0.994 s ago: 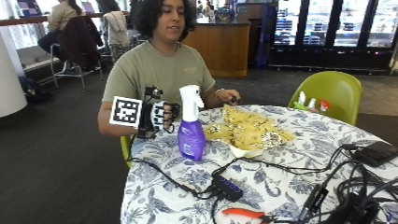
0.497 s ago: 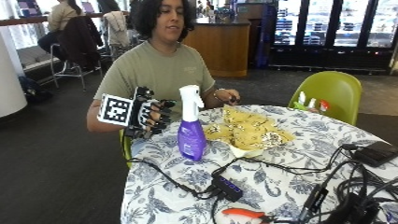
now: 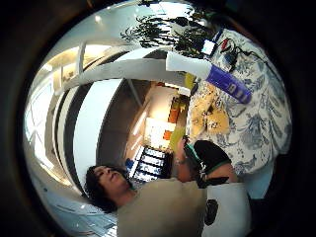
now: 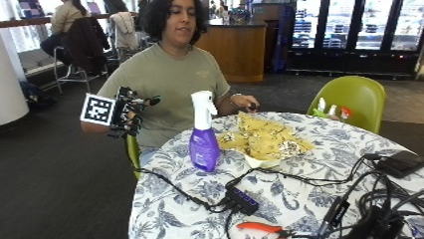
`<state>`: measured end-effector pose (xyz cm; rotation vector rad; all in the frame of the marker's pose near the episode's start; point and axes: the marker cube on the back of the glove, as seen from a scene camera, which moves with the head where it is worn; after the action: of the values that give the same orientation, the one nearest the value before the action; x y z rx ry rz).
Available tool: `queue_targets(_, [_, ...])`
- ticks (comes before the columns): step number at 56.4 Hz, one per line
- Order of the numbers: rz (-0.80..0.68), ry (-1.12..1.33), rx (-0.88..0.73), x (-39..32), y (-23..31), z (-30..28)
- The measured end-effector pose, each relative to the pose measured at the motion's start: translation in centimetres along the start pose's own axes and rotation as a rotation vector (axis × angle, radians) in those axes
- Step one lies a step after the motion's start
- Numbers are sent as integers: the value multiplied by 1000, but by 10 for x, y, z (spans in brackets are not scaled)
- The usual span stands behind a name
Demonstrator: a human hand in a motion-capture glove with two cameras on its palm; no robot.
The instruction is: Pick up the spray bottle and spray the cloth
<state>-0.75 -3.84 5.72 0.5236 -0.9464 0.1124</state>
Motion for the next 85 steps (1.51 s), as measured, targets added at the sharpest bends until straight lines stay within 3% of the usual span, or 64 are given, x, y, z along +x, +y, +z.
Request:
queue_targets(7, [156, -9, -74, -11, 13, -11])
queue_targets(15, [205, -13, -63, -14, -1, -2])
queue_targets(33, [140, -58, -160, -6, -67, 59])
queue_targets(55, [160, -103, -110, 7, -138, 139])
queue_targets(71, [127, -129, -9, 19, -167, 161])
queue_targets(85, [182, -135, -59, 26, -192, 175])
